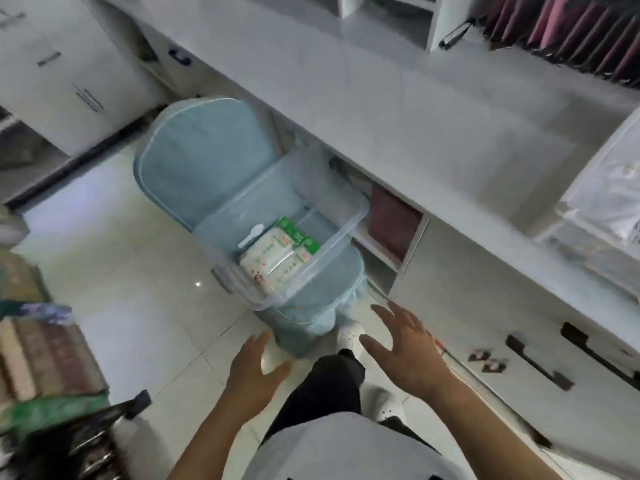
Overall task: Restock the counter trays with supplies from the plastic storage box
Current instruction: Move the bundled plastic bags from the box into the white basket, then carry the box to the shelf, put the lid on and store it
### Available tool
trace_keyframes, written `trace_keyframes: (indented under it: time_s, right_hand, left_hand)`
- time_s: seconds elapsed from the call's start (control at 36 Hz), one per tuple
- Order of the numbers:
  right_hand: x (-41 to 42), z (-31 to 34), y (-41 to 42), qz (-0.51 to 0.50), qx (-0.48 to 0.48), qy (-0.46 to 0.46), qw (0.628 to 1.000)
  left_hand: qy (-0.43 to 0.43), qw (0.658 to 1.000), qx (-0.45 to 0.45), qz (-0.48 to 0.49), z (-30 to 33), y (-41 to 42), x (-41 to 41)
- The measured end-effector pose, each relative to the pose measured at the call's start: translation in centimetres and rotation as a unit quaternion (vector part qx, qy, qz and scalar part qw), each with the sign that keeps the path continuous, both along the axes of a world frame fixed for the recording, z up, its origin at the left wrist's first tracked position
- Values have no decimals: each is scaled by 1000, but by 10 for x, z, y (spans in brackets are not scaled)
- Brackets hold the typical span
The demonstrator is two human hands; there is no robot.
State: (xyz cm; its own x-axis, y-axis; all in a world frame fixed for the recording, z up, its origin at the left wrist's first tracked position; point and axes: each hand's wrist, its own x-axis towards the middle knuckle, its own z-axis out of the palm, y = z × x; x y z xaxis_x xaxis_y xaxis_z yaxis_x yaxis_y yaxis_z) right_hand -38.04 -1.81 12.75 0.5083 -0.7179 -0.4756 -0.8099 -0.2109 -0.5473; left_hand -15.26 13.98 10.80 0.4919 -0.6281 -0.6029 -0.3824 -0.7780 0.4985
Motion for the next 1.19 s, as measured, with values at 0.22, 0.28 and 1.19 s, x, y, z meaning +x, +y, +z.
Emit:
trace_keyframes:
  time_s: [0.22, 0.28, 1.19]
  right_hand:
    - [43, -24, 23, 70, 11, 88, 994]
    - [57, -26, 23, 55, 19, 101, 993]
    - [250, -27, 21, -221, 88, 97, 966]
  left_hand:
    - [129, 966, 6, 226, -36, 28, 89]
    - [161, 954, 15, 254, -49, 12, 117]
    - [410, 804, -120, 414, -126, -67, 295]
